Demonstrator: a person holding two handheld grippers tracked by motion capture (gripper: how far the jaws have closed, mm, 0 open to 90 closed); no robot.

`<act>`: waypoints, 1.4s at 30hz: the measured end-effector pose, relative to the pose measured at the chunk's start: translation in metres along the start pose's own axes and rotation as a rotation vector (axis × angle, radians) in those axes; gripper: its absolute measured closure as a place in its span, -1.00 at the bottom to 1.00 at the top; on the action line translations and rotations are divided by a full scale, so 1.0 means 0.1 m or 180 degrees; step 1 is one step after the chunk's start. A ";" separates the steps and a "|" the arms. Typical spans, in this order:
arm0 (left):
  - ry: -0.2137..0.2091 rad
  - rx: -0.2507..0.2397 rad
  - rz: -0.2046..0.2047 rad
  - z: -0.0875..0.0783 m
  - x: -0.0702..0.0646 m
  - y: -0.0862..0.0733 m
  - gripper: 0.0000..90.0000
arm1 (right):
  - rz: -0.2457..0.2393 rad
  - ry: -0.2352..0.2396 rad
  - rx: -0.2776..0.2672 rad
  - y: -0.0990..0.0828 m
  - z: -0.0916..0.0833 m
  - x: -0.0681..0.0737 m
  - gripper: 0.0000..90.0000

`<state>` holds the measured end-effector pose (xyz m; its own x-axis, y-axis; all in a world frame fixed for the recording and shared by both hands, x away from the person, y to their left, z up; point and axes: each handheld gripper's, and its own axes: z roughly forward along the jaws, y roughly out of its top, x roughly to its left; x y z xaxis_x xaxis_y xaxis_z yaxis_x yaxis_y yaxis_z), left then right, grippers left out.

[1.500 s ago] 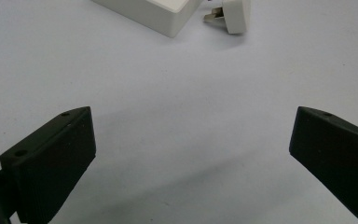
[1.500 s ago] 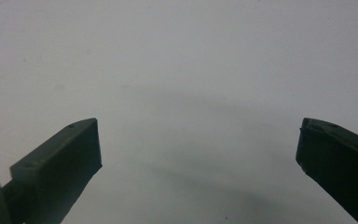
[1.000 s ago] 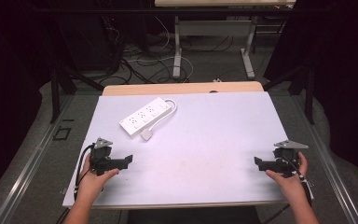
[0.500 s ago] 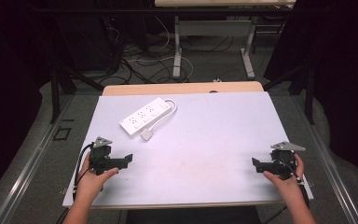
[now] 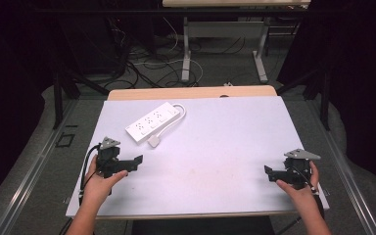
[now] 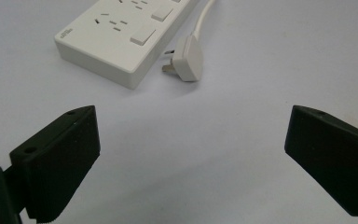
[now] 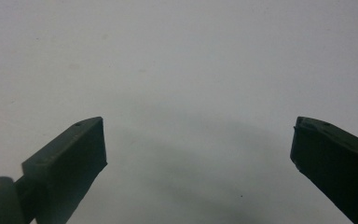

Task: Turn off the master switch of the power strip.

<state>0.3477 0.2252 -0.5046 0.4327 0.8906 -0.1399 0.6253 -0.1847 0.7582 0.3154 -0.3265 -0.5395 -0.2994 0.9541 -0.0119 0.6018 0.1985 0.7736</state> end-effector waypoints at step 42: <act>-0.0037 0.0049 0.0167 0.23 -0.16 0.43 -0.62 | -0.0061 0.0017 -0.0007 0.00 0.02 0.05 -0.90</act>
<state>0.3826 0.1933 -0.4845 0.4725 0.8747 -0.1076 0.6115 -0.2375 0.7547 0.3157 -0.3211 -0.5411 -0.3147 0.9489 -0.0234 0.5943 0.2162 0.7747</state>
